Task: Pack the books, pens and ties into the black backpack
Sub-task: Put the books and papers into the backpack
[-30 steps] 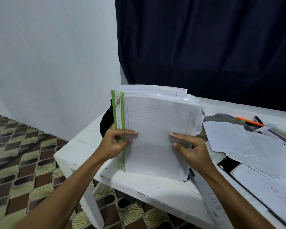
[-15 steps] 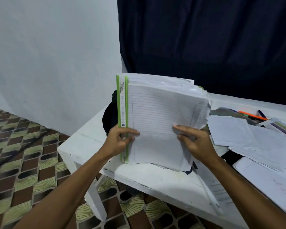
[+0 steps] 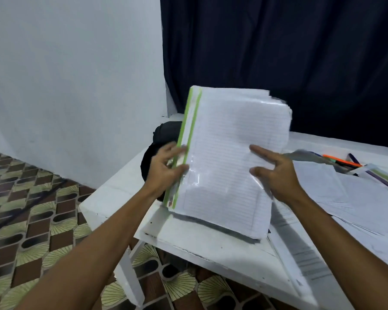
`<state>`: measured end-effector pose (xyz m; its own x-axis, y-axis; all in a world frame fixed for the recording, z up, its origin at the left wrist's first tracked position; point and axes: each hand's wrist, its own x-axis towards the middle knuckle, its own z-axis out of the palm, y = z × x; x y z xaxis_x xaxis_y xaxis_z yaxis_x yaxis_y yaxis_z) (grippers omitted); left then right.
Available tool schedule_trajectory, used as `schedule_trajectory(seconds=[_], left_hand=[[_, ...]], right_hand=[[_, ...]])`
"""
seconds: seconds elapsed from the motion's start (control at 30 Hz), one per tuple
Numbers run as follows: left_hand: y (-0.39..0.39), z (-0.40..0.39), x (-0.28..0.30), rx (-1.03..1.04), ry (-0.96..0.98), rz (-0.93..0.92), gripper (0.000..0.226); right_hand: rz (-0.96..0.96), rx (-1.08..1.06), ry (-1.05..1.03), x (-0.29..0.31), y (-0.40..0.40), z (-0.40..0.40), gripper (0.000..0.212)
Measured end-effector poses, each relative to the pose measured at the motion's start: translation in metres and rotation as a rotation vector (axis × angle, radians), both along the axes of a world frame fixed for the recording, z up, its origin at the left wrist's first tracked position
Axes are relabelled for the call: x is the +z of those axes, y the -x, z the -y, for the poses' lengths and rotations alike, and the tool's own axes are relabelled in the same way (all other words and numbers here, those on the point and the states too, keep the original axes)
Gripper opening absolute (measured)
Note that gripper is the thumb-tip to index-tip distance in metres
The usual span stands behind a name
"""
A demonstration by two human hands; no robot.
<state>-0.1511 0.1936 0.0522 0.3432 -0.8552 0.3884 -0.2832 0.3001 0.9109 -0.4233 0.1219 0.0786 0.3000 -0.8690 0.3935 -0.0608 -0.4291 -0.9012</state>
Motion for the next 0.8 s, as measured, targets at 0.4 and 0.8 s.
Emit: schedule_trajectory(seconds=[0.4,0.8], left_hand=[[0.073,0.002,0.024,-0.196,0.068,-0.625,0.079],[0.017,0.024,0.031,-0.264,0.074,-0.934,0.073]], right_hand=[[0.616,-0.194,-0.274,0.026,-0.024,0.004,0.059],[0.948,0.097,-0.405,0.023,0.002,-0.011,0.069]])
